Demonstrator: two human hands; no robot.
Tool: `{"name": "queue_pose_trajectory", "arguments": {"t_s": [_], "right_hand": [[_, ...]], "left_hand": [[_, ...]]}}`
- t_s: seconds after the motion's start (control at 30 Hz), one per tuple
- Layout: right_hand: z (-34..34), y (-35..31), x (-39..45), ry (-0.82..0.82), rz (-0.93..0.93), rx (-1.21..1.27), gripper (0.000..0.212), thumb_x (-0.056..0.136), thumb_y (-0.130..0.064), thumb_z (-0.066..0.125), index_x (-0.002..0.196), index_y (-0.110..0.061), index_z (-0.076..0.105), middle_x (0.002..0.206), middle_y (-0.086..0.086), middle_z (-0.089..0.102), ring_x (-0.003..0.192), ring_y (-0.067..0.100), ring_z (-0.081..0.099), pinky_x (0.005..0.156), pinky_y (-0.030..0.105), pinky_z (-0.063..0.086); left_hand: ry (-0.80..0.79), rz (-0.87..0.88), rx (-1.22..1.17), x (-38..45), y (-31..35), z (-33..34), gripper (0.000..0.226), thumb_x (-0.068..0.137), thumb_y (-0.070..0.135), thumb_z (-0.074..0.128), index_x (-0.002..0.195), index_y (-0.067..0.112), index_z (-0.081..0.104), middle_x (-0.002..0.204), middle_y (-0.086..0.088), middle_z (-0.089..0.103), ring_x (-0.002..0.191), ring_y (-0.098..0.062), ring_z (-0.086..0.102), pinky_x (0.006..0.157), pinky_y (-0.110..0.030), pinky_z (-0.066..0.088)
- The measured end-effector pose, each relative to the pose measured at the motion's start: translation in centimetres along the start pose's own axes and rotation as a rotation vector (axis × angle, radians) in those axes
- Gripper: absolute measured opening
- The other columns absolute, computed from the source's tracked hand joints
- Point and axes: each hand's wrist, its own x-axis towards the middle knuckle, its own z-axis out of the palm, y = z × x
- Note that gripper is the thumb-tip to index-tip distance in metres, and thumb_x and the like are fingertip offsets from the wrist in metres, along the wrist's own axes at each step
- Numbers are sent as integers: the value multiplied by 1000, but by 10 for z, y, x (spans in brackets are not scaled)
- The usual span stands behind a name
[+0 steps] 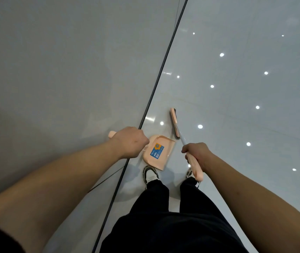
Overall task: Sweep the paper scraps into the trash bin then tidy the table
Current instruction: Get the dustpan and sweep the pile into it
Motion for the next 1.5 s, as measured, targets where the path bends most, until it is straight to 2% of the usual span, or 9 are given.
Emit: {"name": "queue_pose_trajectory", "arguments": {"t_s": [0.3,0.4,0.57,0.8,0.9,1.03,1.17,1.27,1.5], "right_hand": [[-55,30,-8,35,8,82,18,77,-4,71,89,8,67,59,14,62,42,23,52,47,28,43],[-91,39,-11,35,-9,130,14,76,-1,69,85,9,66,57,14,59,33,20,49,38,21,40],[-175,59,-14,26,-48,304,15,78,6,65,92,12,62,72,20,53,27,18,47,33,16,35],[-341,106,-10,100,-95,498,21,79,6,64,98,14,61,69,19,54,27,17,46,33,16,34],[-411,130,-11,158,-99,580,20,78,4,66,96,14,63,66,18,57,26,16,48,34,16,36],[-494,170,-14,232,-77,723,21,80,0,66,98,11,63,76,20,60,34,17,52,36,18,38],[-561,212,-15,294,-44,914,8,82,5,63,89,8,60,78,21,60,46,23,56,38,19,43],[-603,244,-10,374,-1,1015,5,81,7,63,84,7,60,71,17,58,45,22,55,40,20,43],[-706,306,17,557,150,1239,5,77,8,62,80,6,58,59,16,56,37,23,52,40,21,40]], "left_hand": [[-13,-17,30,13,21,-29,25,80,10,55,100,21,65,93,-7,65,83,-28,64,62,-33,44],[44,-8,75,31,42,-60,20,80,13,56,97,19,64,95,-7,65,85,-29,64,63,-32,40],[114,-52,136,83,101,-137,18,80,16,56,97,18,62,99,-7,63,88,-30,62,63,-31,38],[159,-2,253,183,231,-254,22,79,9,54,98,16,61,99,-7,61,85,-28,60,62,-31,37],[212,25,259,230,290,-302,29,80,13,55,107,20,63,104,-5,60,88,-27,59,64,-29,36],[297,96,286,294,368,-363,34,82,19,55,114,25,63,109,-2,61,95,-26,61,66,-28,36],[363,221,315,354,448,-416,17,78,21,56,93,25,62,95,2,60,86,-24,61,65,-27,39],[391,311,335,399,514,-447,10,73,19,56,80,26,52,81,3,51,71,-23,50,61,-26,35],[441,563,404,524,673,-501,21,76,20,55,96,24,57,79,3,44,70,-22,47,60,-29,35]]}}
